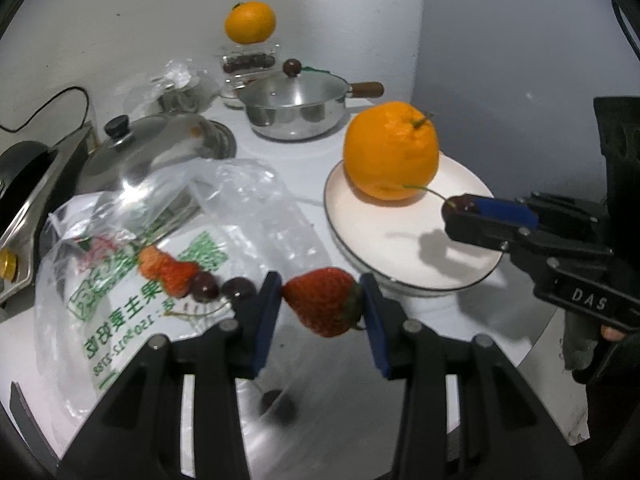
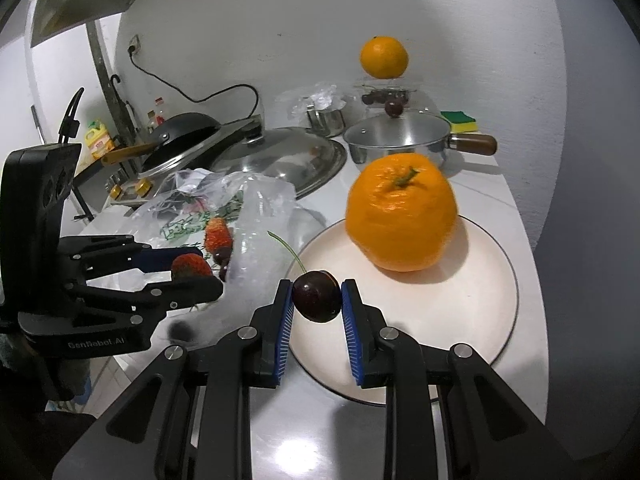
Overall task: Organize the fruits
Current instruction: 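Carry the strawberry with the left gripper while the right gripper carries the cherry over the plate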
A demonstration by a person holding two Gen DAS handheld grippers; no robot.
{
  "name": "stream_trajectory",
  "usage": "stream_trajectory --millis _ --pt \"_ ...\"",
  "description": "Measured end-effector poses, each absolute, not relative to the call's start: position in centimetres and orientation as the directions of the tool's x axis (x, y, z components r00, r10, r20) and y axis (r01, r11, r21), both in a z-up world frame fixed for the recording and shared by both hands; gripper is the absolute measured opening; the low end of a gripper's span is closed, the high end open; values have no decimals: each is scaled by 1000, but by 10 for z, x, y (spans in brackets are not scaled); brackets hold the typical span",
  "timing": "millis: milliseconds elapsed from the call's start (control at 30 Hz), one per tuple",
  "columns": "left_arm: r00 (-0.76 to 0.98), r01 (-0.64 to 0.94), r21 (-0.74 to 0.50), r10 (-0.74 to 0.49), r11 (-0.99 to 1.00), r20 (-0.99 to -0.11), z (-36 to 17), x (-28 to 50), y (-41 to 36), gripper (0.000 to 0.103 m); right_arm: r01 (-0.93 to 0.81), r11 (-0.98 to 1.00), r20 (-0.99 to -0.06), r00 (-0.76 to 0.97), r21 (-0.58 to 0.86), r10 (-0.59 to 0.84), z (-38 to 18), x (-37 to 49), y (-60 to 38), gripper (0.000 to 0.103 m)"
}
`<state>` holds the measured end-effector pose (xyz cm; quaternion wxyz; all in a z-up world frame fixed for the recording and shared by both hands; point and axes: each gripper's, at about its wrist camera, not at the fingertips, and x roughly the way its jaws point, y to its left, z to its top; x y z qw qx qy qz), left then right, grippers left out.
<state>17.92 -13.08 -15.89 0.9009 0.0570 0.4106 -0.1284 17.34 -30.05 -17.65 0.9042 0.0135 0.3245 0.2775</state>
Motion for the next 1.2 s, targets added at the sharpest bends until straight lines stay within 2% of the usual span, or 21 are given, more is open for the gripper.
stream_trajectory --millis 1200 --pt "553 372 -40 -256 927 -793 -188 229 -188 41 -488 838 -674 536 245 509 -208 191 -320 26"
